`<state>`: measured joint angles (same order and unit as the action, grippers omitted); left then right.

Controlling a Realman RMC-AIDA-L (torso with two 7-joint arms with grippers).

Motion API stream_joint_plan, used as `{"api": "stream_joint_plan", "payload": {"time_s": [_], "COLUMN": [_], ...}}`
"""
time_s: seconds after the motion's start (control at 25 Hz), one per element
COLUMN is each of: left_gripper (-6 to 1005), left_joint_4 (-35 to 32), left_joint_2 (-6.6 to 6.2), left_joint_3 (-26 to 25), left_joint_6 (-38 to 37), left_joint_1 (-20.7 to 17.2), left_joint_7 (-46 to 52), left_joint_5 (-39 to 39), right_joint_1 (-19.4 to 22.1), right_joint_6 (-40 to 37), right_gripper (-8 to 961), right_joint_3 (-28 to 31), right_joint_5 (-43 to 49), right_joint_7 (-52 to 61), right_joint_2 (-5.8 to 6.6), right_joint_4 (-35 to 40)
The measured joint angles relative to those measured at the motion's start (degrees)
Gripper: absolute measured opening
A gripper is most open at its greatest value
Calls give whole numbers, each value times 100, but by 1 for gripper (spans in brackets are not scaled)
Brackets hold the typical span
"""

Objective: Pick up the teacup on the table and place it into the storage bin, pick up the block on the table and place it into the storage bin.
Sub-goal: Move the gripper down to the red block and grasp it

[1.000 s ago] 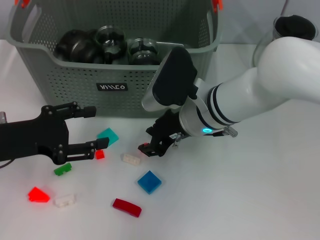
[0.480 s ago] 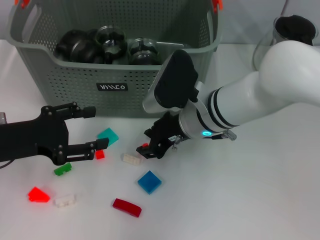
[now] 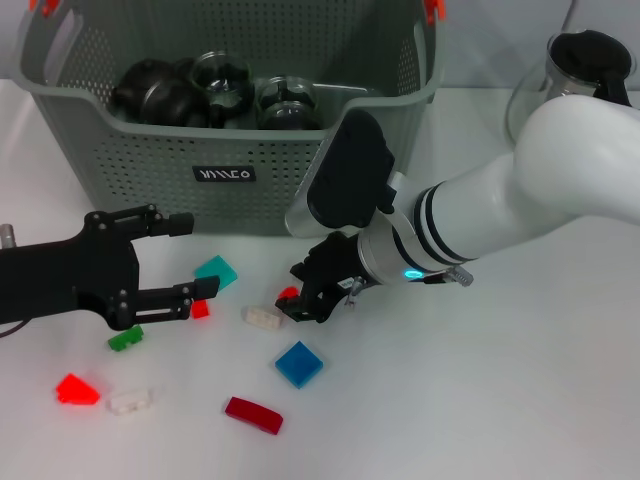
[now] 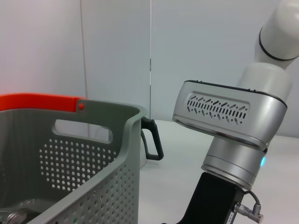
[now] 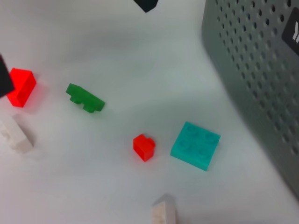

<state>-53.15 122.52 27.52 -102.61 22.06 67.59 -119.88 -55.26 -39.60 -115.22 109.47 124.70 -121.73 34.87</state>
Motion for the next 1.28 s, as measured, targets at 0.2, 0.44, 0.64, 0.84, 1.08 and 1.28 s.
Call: {"api": "stream_joint_plan", "payload": {"time_s": [0.2,0.44,0.64,0.84,1.08,1.28], "left_gripper": [784,785,785,784,784,785], "left_joint_4": [6,8,99,121,121,120], "left_joint_2": [0,0,-7,-17,-18,-18], "left_joint_3": [9,8,-5,-10,-16,-18], "left_joint_6": [9,13,21,22,22,22], "left_joint_1": [9,7,30,40,39,36], "left_joint_7": [0,0,-9,-25,-26,-27], "left_joint_5": [0,0,0,0,0,0], "right_joint_1": [6,6,2,8,7,6], "right_joint_6": [0,-31,-39,-6,-3,21], "right_gripper": [474,415,366,318,315,312], "right_joint_3": [-4,-27,-27,-27,-27,-41], "right_joint_5": [-26,-85,-85,-84,-83,-158], "right_joint_7": [1,2,2,2,2,2], "right_joint_2": [0,0,0,1,0,0], "right_joint_4": [0,-5,-7,-7,-7,-7]}}
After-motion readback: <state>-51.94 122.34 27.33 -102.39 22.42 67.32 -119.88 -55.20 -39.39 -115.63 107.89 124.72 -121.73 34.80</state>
